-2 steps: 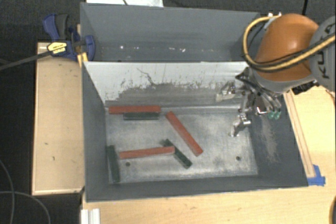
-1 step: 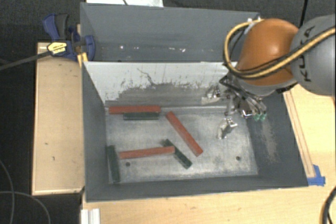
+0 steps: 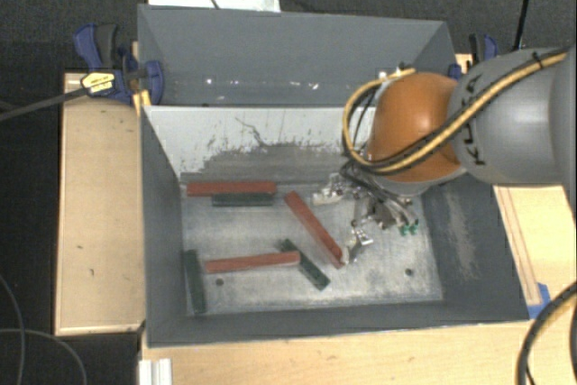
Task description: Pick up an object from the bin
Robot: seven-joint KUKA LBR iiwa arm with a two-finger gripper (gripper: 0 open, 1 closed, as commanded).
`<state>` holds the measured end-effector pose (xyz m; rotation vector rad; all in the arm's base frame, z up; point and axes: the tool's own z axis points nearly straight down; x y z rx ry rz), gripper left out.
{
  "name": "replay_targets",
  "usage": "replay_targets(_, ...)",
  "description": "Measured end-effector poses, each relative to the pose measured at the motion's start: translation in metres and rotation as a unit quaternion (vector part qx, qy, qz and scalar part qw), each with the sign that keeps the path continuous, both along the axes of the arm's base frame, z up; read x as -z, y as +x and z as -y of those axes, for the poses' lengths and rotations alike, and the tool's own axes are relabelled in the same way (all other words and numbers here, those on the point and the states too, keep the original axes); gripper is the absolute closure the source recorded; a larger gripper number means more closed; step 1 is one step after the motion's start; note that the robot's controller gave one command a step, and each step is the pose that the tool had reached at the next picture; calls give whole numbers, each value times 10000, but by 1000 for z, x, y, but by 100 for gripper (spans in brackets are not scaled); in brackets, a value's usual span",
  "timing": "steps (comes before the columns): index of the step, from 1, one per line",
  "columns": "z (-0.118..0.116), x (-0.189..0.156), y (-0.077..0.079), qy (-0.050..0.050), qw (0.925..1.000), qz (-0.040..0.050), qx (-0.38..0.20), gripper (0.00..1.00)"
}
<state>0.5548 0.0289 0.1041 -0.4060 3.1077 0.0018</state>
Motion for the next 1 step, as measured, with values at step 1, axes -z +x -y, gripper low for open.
replay_targets(1,-14,23,-8,-22,9986,-52,525,0)
